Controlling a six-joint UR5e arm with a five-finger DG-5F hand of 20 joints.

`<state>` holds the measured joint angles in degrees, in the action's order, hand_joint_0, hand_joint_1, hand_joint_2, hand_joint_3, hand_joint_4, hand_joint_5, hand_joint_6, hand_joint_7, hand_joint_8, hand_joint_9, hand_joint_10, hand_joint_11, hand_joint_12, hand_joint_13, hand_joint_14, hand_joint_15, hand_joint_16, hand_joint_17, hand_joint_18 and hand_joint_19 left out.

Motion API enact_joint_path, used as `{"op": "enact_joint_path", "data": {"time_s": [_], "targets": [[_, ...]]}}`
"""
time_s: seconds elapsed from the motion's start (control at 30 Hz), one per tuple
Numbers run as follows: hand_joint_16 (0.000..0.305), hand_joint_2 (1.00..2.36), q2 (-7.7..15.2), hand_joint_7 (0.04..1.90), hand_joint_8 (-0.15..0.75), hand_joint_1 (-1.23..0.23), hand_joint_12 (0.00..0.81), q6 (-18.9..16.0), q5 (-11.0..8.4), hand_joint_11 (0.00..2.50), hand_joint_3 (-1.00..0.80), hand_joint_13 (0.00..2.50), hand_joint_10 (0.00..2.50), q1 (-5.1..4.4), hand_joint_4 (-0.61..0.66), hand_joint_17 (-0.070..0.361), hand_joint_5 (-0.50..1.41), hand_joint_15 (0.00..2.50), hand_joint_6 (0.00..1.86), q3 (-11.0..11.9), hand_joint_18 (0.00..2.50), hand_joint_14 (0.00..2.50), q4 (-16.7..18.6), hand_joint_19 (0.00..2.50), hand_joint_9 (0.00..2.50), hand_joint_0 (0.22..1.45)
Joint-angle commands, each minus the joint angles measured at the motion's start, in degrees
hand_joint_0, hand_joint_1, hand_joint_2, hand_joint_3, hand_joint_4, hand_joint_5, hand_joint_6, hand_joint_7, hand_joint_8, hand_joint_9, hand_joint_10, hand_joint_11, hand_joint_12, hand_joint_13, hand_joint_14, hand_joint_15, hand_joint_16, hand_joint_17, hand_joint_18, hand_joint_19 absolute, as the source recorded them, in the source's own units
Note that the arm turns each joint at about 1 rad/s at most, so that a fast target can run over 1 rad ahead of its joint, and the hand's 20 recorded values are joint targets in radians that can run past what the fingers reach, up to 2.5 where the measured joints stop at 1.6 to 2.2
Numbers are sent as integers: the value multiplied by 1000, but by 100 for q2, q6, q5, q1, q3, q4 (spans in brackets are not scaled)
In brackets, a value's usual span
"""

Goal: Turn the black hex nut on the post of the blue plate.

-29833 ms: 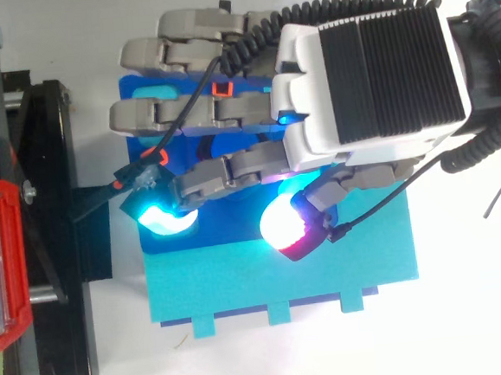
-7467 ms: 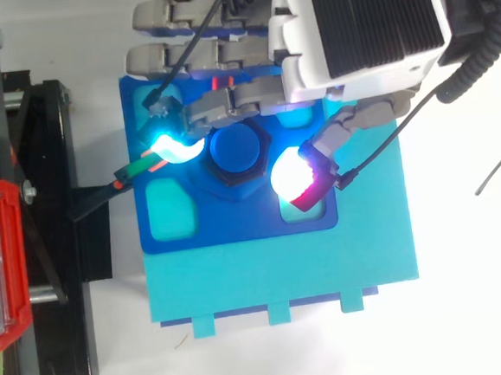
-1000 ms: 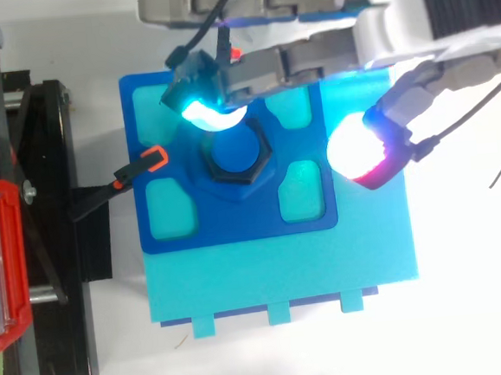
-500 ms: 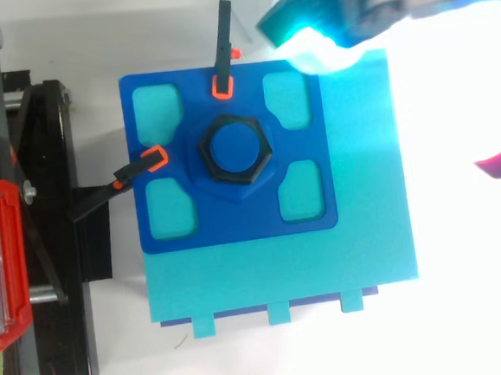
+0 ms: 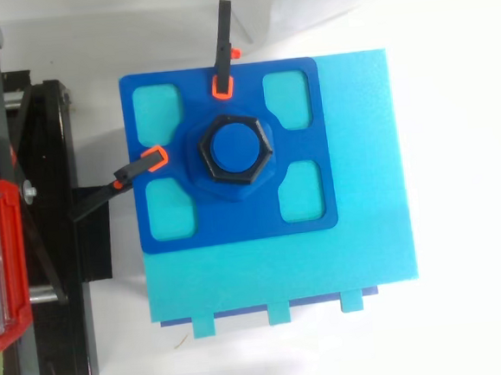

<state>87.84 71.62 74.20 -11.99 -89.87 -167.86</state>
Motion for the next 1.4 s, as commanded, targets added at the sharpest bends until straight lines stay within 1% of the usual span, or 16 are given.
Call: {"op": "enact_joint_path", "data": {"time_s": [0.0, 0.03, 0.07, 0.1, 0.13, 0.17, 0.2, 0.27, 0.37, 0.43, 0.53, 0.6, 0.7, 0.8, 1.1, 1.37], "targets": [[58, 1000, -725, 659, 183, -629, 376, -1062, -1575, 0, -500, 0, 0, -234, 60, 131, -300, 0, 501, -2368, 0, 0, 1036, 117, 0, 369], [58, 1000, -725, 658, 183, -629, 376, -1387, -1637, 0, -500, 0, 0, -243, 60, 131, -300, 0, 501, -2377, 0, 0, 975, 123, 0, 370], [58, 1000, -725, 656, 183, -627, 376, -1554, -1654, 0, -500, 0, 0, -243, 62, 130, -300, 0, 501, -2377, 0, 0, 948, 115, 0, 371], [58, 1000, -725, 654, 182, -619, 377, -1906, -1672, 0, -500, 0, 0, -251, 59, 130, -300, 0, 501, -2377, 0, 0, 913, 116, 0, 374], [58, 1000, -725, 656, 182, -621, 374, -2108, -1681, 0, -500, 0, 0, -251, 62, 130, -300, 0, 502, -2368, 0, 0, 913, 111, 0, 374], [58, 1000, -725, 656, 182, -623, 374, -2732, -1742, 0, -500, 0, 0, -260, 61, 130, -300, 0, 501, -2377, 0, 0, 904, 109, 0, 375], [57, 1000, -716, 656, 181, -622, 375, -2925, -1777, 0, -500, 0, 0, -260, 62, 129, -300, 0, 501, -2377, 0, 0, 896, 108, 0, 376], [57, 1000, -698, 658, 180, -617, 372, -3567, -1936, 0, -500, 0, 0, -260, 60, 128, -300, 0, 501, -2377, 0, 0, 746, 109, 0, 381], [57, 1000, -646, 659, 181, -612, 371, -3848, -1953, 0, -500, 0, 0, -260, 61, 128, -300, 0, 501, -2377, 0, 0, 526, 116, 0, 385], [57, 1000, -610, 659, 179, -600, 370, -4042, -1936, 0, -500, 0, 0, -260, 62, 128, -300, 0, 501, -2377, 0, 0, 280, 116, 0, 387], [56, 1000, -584, 659, 182, -601, 369, -4138, -1936, 0, -500, 0, 0, -243, 63, 127, -300, 0, 501, -2456, 0, 0, 184, 122, 0, 390], [56, 1000, -584, 658, 181, -598, 368, -4138, -1927, 0, -500, 0, 0, -243, 63, 126, -300, 0, 502, -2588, 0, 0, 289, 120, 0, 392], [56, 1000, -584, 659, 181, -597, 365, -4138, -1953, 0, -500, 0, 0, -260, 65, 126, -300, 0, 501, -2737, 0, 0, 676, 115, 0, 395], [56, 1000, -593, 661, 180, -593, 365, -4138, -1944, 0, -500, 0, 0, -260, 66, 125, -300, 0, 501, -2746, 0, 0, 834, 120, 0, 397], [55, 1000, -584, 657, 177, -590, 363, -4446, -1936, 0, -500, 0, 0, -260, 66, 124, -300, 0, 501, -2746, 0, 0, 817, 115, 0, 402], [55, 1000, -593, 660, 177, -587, 362, -4349, -1936, 0, -500, 0, 0, -260, 66, 123, -300, 0, 502, -2746, 0, 0, 729, 114, 0, 404]]}}
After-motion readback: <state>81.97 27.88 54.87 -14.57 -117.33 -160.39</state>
